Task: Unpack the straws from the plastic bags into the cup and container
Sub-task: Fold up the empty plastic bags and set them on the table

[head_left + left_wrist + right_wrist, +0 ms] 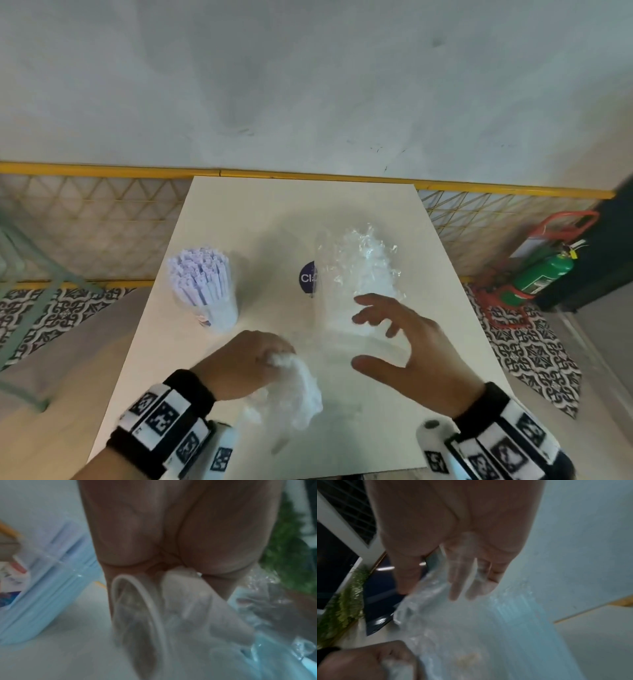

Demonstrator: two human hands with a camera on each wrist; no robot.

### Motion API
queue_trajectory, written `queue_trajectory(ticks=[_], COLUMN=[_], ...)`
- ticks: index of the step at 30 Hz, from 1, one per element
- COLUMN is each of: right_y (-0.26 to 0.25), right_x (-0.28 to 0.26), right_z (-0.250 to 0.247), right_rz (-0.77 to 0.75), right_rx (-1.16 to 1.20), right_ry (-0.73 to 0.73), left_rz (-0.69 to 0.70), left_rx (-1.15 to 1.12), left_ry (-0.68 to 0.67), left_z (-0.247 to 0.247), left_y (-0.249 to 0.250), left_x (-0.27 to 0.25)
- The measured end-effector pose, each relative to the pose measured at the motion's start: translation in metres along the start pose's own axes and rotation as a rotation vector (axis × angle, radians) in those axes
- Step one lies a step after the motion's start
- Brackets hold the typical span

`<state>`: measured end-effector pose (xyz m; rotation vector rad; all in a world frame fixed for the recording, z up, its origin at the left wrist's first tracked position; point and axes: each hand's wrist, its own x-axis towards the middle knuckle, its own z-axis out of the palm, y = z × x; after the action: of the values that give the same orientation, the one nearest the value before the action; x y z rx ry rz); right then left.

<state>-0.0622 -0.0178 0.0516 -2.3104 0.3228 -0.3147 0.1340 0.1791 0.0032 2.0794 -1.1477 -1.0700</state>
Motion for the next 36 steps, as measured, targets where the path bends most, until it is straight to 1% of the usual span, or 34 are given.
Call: queue_trajectory(ticks=[2,3,5,7,10,12,13,14,16,18,19,20,21,23,24,26,27,28,29,30,31,33,34,36], right_y=[0.011,0.016,0.021,0.02,0.006,0.0,-0.001,-0.001,0.005,0.011,0.013,0.016,0.018,0.023,0.025,0.028,0.029,0.03,0.031,0.032,0.032,0.032,0.031,0.026], right_x=[-0.013,-0.018,-0.021,-0.016,-0.003,0.003,0.005,0.007,0.01,0.014,0.016,0.019,0.023,0.031,0.034,0.04,0.043,0.045,0.047,0.048,0.049,0.051,0.052,0.053], right_z=[-0.01,-0.011,-0.005,0.005,0.003,-0.008,-0.013,-0.016,-0.017,-0.017,-0.018,-0.02,-0.022,-0.027,-0.031,-0.037,-0.041,-0.045,-0.049,-0.053,-0.055,-0.059,-0.06,-0.059], right_rz=[0.019,0.066,0.176,0.213,0.171,0.151,0.144,0.132,0.09,0.043,0.023,-0.007,-0.043,-0.096,-0.096,-0.086,-0.079,-0.067,-0.05,-0.036,-0.031,-0.05,-0.064,-0.089], right_rx=[0.052,0.129,0.331,0.47,0.7,0.795,0.823,0.836,0.84,0.864,0.873,0.855,0.819,0.763,0.738,0.679,0.652,0.632,0.61,0.586,0.56,0.529,0.523,0.524], right_ry=[0.085,0.092,0.024,0.002,0.043,0.034,0.032,0.029,0.023,0.005,-0.004,-0.009,-0.014,-0.02,-0.028,-0.058,-0.077,-0.093,-0.097,-0.097,-0.095,-0.09,-0.088,-0.075], left_rz=[0.009,0.025,0.09,0.149,0.211,0.177,0.154,0.164,0.25,0.234,0.274,0.311,0.331,0.331,0.335,0.314,0.31,0.285,0.277,0.203,0.13,0.191,0.227,0.104], left_rx=[-0.228,-0.331,-0.493,-0.592,-0.721,-0.886,-0.999,-1.109,-1.302,-1.36,-1.41,-1.51,-1.565,-1.525,-1.505,-1.432,-1.451,-1.451,-1.438,-1.445,-1.406,-1.446,-1.386,-1.081], left_ry=[0.04,0.061,0.062,0.025,-0.037,-0.087,-0.135,-0.207,-0.341,-0.35,-0.39,-0.445,-0.432,-0.365,-0.38,-0.33,-0.304,-0.231,-0.223,-0.234,-0.203,-0.431,-0.481,-0.331], left_z=[-0.009,-0.012,-0.017,-0.021,-0.029,-0.036,-0.038,-0.041,-0.044,-0.043,-0.042,-0.041,-0.039,-0.043,-0.044,-0.049,-0.052,-0.058,-0.06,-0.056,-0.057,-0.052,-0.049,-0.04], left_y=[-0.001,0.001,0.009,0.02,0.028,0.026,0.024,0.023,0.025,0.031,0.035,0.037,0.039,0.041,0.04,0.037,0.037,0.037,0.04,0.041,0.041,0.048,0.059,0.062], left_x=[-0.008,-0.011,-0.016,-0.019,-0.024,-0.029,-0.03,-0.034,-0.04,-0.042,-0.044,-0.046,-0.049,-0.046,-0.042,-0.042,-0.044,-0.047,-0.044,-0.039,-0.034,-0.034,-0.034,-0.022])
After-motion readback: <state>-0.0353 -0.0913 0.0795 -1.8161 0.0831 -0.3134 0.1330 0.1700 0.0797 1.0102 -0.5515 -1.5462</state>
